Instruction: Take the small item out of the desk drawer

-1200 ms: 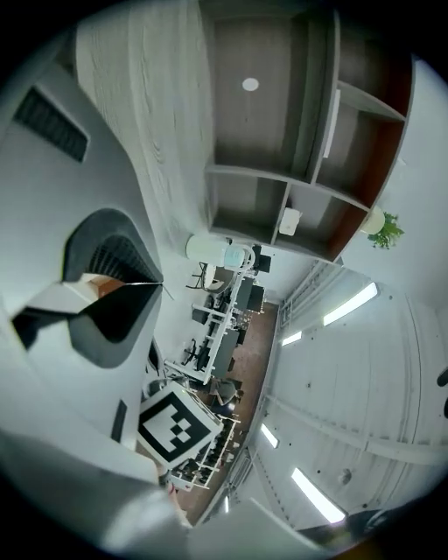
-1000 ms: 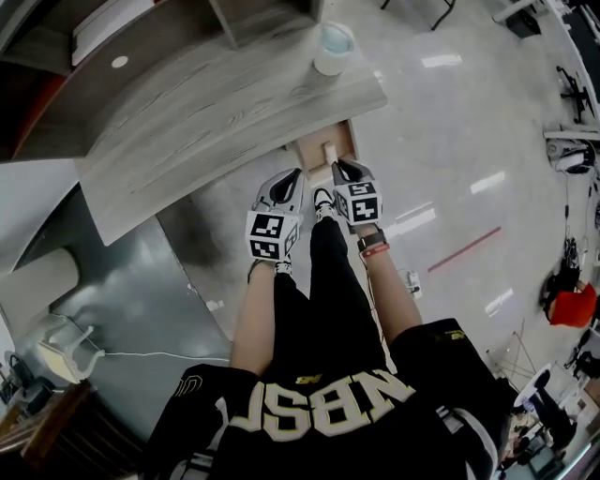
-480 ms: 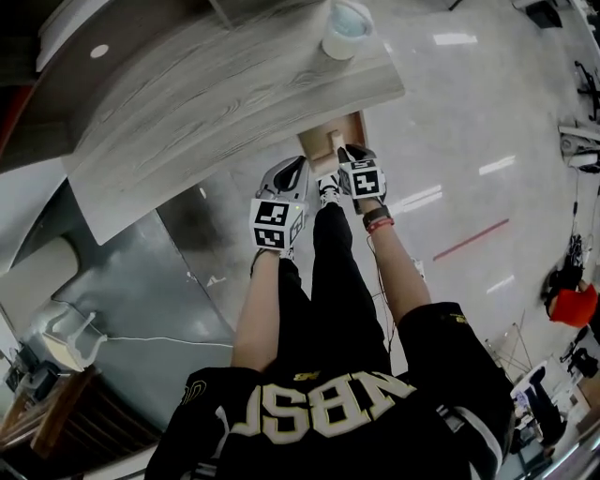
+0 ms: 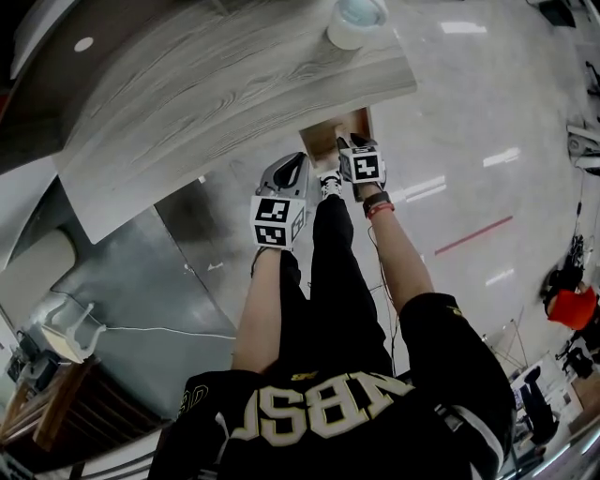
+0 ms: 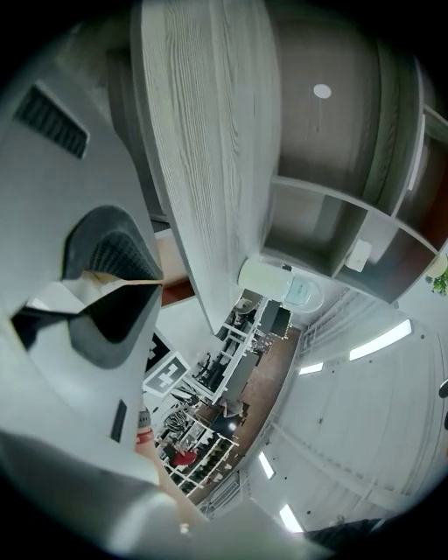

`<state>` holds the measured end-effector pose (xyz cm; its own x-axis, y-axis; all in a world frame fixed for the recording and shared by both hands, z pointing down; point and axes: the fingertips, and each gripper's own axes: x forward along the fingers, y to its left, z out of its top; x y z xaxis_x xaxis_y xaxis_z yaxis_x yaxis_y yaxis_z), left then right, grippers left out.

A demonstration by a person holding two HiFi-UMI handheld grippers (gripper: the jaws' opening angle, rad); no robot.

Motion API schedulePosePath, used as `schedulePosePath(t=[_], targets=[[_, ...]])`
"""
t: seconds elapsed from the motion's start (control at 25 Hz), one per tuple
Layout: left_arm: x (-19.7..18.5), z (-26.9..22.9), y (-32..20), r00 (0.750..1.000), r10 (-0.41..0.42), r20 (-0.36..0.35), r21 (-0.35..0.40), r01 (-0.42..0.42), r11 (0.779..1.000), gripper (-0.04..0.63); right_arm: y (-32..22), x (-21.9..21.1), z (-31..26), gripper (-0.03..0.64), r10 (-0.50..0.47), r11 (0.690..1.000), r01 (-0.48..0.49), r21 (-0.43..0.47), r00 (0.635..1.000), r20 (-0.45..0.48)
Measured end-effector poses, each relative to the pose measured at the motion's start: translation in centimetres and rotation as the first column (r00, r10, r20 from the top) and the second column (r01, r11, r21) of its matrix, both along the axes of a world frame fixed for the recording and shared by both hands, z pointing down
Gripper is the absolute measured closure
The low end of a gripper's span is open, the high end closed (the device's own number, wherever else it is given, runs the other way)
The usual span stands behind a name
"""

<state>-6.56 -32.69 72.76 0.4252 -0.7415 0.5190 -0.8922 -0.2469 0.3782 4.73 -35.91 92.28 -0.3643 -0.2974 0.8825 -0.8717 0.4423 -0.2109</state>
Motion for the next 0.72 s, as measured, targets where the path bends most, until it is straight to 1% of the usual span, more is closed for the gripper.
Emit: schedulePosePath(t=[0.08,0.2,0.32,0.4,0.52,0.6,0.72], targets=[[-0.1,0.7,0.3,1.000,-0.005,0.003,-0.015,0.005,1.000,0.580,-0.5,0.1,0.9,0.477,-0.002,1.000,0.002,0.004,1.000,0.002],[-0.2,1.5,0.5,1.000,-0.013,0.005,-0.033,0.013,0.999,0.580,-0.9,-0.4,2.1,0.419,-0.021,1.000,0.021,-0.010,1.000,0.010],[-0.3,2.0,0.6,1.000,-0.016,0.008,-0.043,0.017,0.999,0.580,-1.1,-0.6,2.9,0.414,-0.041,0.999,0.041,-0.019,0.999,0.000],[-0.4,2.3,0.7,1.000,-0.017,0.010,-0.047,0.018,0.999,0.580,-1.2,-0.5,3.0,0.422,-0.049,0.999,0.049,-0.020,0.999,-0.021],[-0.7,2.5,0.6,1.000,-0.030,0.010,-0.050,0.030,0.998,0.580,-1.2,-0.4,3.4,0.486,-0.054,0.998,0.053,-0.020,0.997,-0.047],[-0.8,2.5,0.6,0.999,-0.035,0.008,-0.052,0.036,0.998,0.580,-1.0,-0.4,3.0,0.489,-0.055,0.998,0.054,-0.027,0.997,-0.056],[-0.8,2.2,0.7,0.999,-0.035,0.006,-0.049,0.035,0.998,0.580,-0.8,-0.4,2.9,0.491,-0.063,0.998,0.062,-0.010,0.997,-0.048]])
